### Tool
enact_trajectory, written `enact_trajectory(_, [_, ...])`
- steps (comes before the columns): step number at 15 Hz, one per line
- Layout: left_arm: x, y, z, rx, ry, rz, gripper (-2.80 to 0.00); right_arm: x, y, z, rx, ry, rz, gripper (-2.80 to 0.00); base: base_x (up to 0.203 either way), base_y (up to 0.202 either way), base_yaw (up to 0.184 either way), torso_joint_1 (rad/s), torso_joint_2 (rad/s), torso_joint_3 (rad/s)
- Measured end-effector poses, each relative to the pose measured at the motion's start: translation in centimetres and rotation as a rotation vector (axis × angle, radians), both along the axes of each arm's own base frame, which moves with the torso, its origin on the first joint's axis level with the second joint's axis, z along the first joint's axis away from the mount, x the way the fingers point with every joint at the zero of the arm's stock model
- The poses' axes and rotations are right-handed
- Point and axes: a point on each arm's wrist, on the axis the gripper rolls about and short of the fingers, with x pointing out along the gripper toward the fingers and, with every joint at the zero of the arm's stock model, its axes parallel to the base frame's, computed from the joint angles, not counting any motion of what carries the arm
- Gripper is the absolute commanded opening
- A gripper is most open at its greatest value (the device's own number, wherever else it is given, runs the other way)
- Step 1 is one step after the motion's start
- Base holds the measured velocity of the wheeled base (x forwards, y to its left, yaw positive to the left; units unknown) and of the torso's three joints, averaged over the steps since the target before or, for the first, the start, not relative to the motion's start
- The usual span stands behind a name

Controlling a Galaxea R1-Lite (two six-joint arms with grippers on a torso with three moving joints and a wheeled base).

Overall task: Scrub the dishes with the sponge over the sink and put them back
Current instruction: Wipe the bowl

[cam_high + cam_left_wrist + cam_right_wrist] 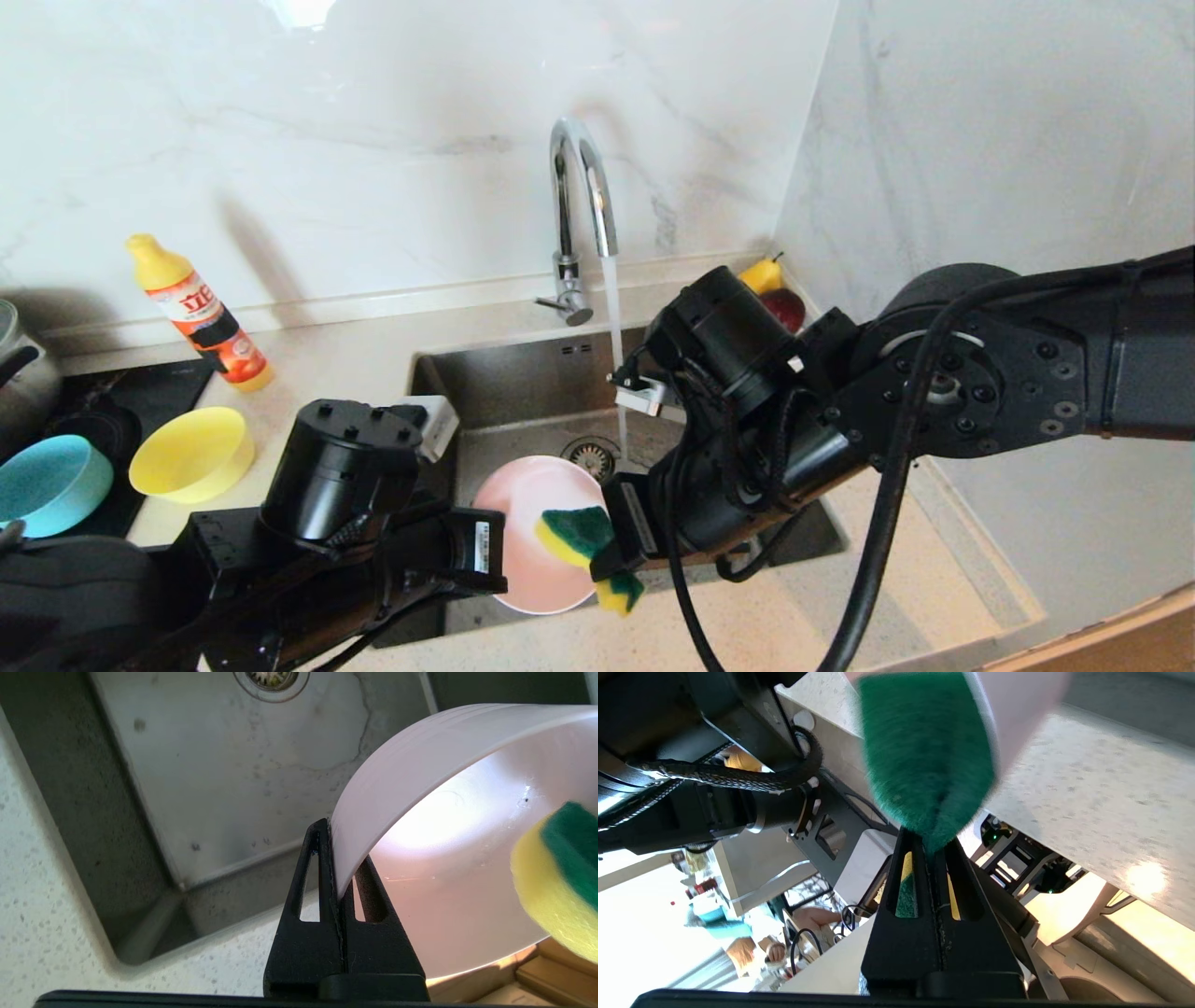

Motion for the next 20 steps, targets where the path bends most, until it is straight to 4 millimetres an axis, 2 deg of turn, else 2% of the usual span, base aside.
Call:
enact_trajectory(4, [0.0, 0.0, 0.1, -0.003, -0.001, 0.000, -2.80, 0.2, 1.4, -0.6, -0.002, 0.005, 0.019, -2.80, 0.000, 0.000, 0.000, 0.000, 0.00, 0.000])
enact_trajectory(9, [0.4, -0.3, 0.8, -0.022, -0.025, 0.004, -2.80, -0.7, 2.9, -1.1, -0.011, 0.014, 0.061, -2.80, 0.000, 0.000, 0.000, 0.000, 0.00, 0.000])
enact_trajectory(16, [0.5, -0.3, 0.8, -0.056, -0.012, 0.028, -2.80, -0.6, 4.3, -1.7, -0.012, 0.016, 0.080, -2.80, 0.000, 0.000, 0.000, 0.000, 0.00, 0.000])
enact_trajectory(20, [0.5, -0.3, 0.6, -0.052, -0.009, 0.032, -2.80, -0.7, 4.4, -1.7, -0.021, 0.020, 0.081, -2.80, 0.000, 0.000, 0.000, 0.000, 0.00, 0.000])
